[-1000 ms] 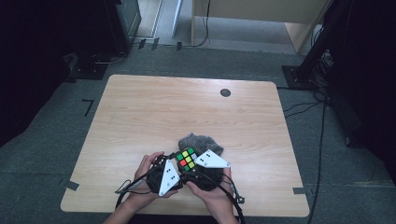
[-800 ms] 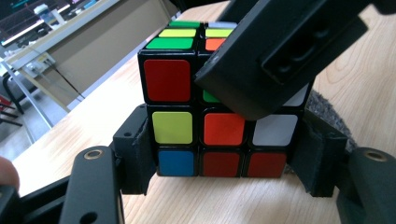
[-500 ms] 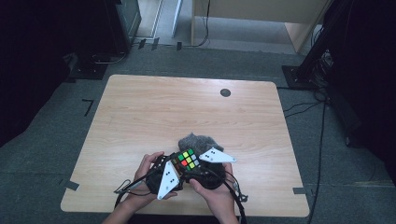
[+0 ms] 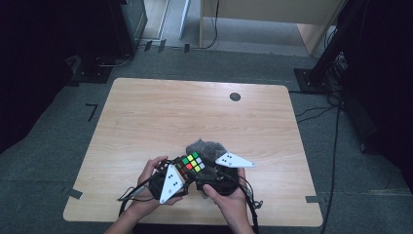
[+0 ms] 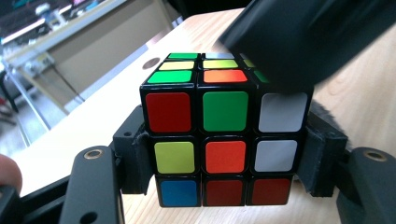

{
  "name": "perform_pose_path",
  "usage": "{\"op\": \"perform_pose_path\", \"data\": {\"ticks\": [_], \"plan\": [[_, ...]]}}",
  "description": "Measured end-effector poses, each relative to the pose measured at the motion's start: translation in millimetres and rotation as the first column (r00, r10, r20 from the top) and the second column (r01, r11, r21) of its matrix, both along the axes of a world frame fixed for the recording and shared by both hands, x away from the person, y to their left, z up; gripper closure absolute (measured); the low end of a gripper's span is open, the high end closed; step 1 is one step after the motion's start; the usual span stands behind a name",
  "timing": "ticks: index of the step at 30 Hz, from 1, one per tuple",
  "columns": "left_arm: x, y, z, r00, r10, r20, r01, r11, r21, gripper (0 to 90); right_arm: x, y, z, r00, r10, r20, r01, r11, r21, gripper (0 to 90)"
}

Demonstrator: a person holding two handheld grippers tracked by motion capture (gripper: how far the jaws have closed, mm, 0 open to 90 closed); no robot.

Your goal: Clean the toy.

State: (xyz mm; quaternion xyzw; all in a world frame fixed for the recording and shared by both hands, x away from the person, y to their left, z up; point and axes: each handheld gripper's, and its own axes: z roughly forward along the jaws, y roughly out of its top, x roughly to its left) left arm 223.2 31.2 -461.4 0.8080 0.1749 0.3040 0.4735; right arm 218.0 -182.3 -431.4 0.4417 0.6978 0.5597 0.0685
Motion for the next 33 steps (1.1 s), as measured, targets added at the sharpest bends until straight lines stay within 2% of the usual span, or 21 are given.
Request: {"op": "perform_pose_path", "data": {"ticks": [2, 3, 4, 5, 7, 10, 14, 18, 21, 23, 25, 28, 32, 33], "plan": [[7.3, 8.4, 3.3, 0.9985, 0.031, -0.045, -0.034, 0.998, -0.054, 33.5, -0.7, -6.4, 2.8, 0.9993, -0.025, 0.027, 0.024, 0.999, 0.021, 22.8], [11.1, 13.1, 5.6, 0.9959, 0.042, -0.08, -0.049, 0.9944, -0.093, 33.6, -1.0, -9.4, 3.4, 0.9983, -0.042, 0.04, 0.041, 0.999, 0.027, 22.5], [14.6, 18.3, 8.0, 0.9922, 0.037, -0.119, -0.053, 0.9888, -0.14, 33.5, -1.1, -12.4, 3.3, 0.9968, -0.058, 0.055, 0.056, 0.998, 0.034, 22.5], [18.2, 24.3, 10.3, 0.9861, 0.023, -0.165, -0.056, 0.9787, -0.197, 33.5, -1.4, -15.0, 2.8, 0.9951, -0.074, 0.065, 0.072, 0.997, 0.041, 22.7], [21.3, 30.0, 12.8, 0.9798, 0.021, -0.199, -0.071, 0.966, -0.249, 33.5, -2.2, -18.0, 0.0, 0.9923, -0.086, 0.089, 0.079, 0.994, 0.072, 22.7], [23.7, 35.8, 17.2, 0.9746, 0.022, -0.223, -0.088, 0.9521, -0.293, 33.5, -2.7, -14.7, -6.1, 0.9945, -0.043, 0.096, 0.032, 0.993, 0.112, 20.9], [25.5, 41.2, 22.1, 0.9672, 0.008, -0.254, -0.1, 0.9308, -0.352, 33.5, -2.5, -5.8, -15.1, 0.9934, -0.007, 0.115, -0.003, 0.996, 0.087, 19.3], [27.3, 45.8, 25.9, 0.9575, -0.011, -0.288, -0.112, 0.9069, -0.406, 33.5, -2.9, 2.3, -25.6, 0.9911, 0.012, 0.133, -0.013, 1.0, 0.006, 18.6], [27.2, 47.6, 28.8, 0.9538, -0.022, -0.3, -0.114, 0.895, -0.431, 33.5, -1.6, 7.7, -34.1, 0.9922, 0.014, 0.124, -0.011, 1.0, -0.021, 18.6], [27.3, 47.7, 30.4, 0.9478, -0.059, -0.313, -0.1, 0.8782, -0.468, 33.5, -1.5, 12.2, -37.2, 0.9927, 0.02, 0.119, -0.016, 0.999, -0.037, 18.5], [26.7, 45.5, 31.4, 0.9451, -0.076, -0.318, -0.091, 0.8728, -0.479, 33.5, -2.4, 16.4, -37.5, 0.9909, 0.036, 0.13, -0.031, 0.999, -0.041, 17.4], [25.0, 40.4, 30.9, 0.9387, -0.097, -0.331, -0.081, 0.8708, -0.485, 33.4, -4.2, 21.5, -36.9, 0.9873, 0.029, 0.156, -0.021, 0.999, -0.05, 13.4], [22.1, 31.8, 29.2, 0.9281, -0.118, -0.353, -0.074, 0.8705, -0.487, 33.4, -7.2, 25.2, -35.1, 0.9795, -0.02, 0.201, 0.031, 0.998, -0.054, 10.7], [21.2, 29.3, 28.6, 0.9253, -0.124, -0.358, -0.075, 0.8673, -0.492, 33.4, -8.5, 26.2, -34.4, 0.9753, -0.03, 0.219, 0.043, 0.998, -0.054, 10.7]]}}
